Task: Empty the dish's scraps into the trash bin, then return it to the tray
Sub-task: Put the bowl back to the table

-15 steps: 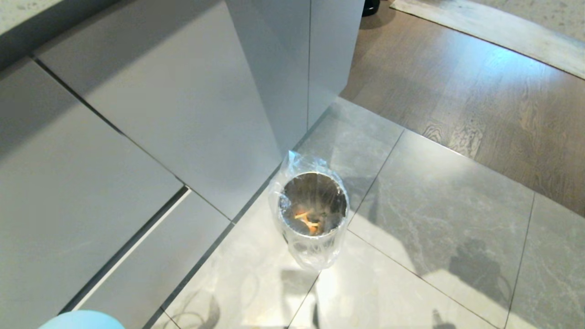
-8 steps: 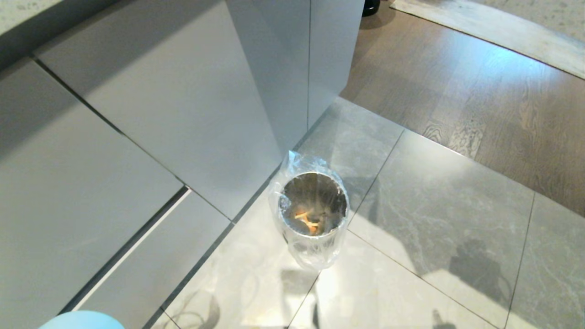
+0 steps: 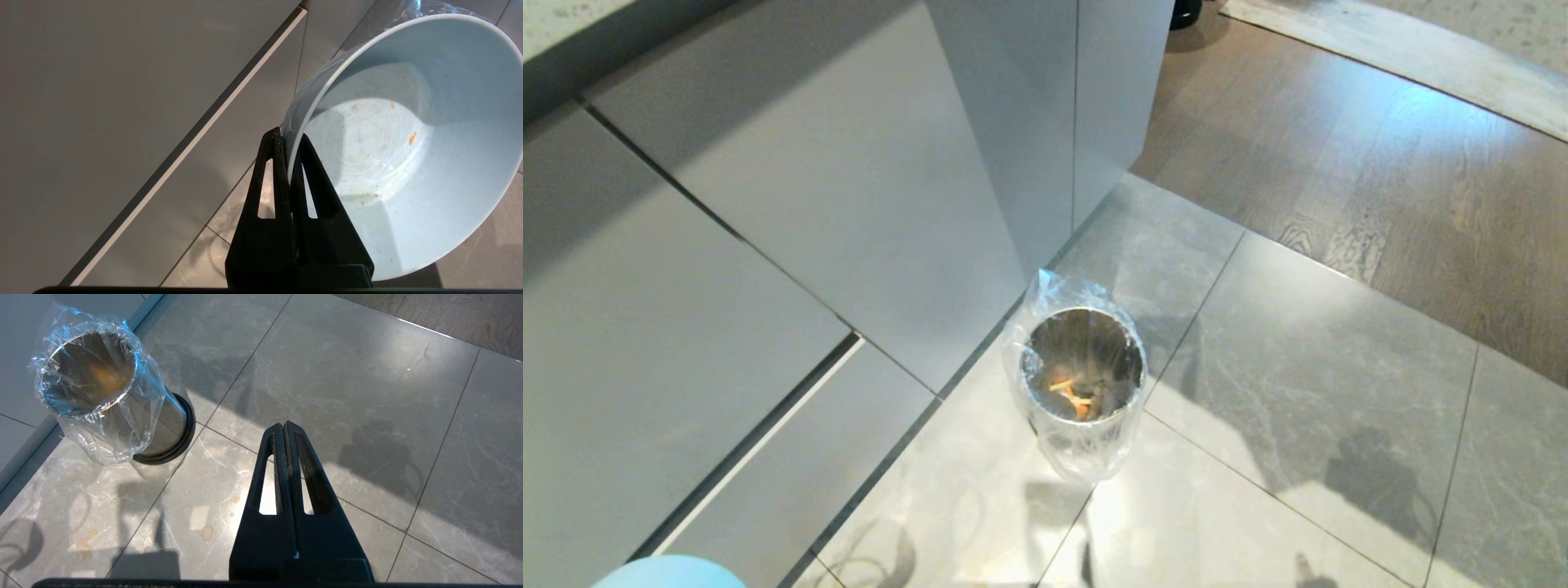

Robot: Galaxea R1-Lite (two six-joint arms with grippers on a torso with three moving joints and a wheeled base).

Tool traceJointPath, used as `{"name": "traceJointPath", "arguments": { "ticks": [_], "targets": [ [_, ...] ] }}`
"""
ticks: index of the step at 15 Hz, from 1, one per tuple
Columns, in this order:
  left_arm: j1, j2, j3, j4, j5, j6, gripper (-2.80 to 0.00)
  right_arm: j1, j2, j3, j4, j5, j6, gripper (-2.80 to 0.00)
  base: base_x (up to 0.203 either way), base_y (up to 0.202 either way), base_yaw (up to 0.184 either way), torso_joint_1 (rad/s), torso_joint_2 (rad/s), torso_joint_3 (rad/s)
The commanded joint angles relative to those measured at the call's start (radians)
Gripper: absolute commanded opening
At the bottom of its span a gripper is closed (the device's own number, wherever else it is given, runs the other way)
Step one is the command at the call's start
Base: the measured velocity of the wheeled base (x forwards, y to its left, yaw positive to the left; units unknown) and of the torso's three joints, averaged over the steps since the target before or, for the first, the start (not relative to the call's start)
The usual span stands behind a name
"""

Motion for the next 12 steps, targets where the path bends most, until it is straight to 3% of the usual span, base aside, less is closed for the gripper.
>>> {"name": "traceJointPath", "arguments": {
  "ticks": [1,12],
  "targets": [
    [0.000,0.001,0.000,0.000,0.000,0.000,-2.80,0.000,0.000,0.000,0.000,0.000,0.000,-2.80,0.000,0.000,0.000,0.000,0.00,0.000],
    [0.000,0.001,0.000,-0.001,0.000,0.000,-2.80,0.000,0.000,0.000,0.000,0.000,0.000,-2.80,0.000,0.000,0.000,0.000,0.00,0.000]
  ]
}}
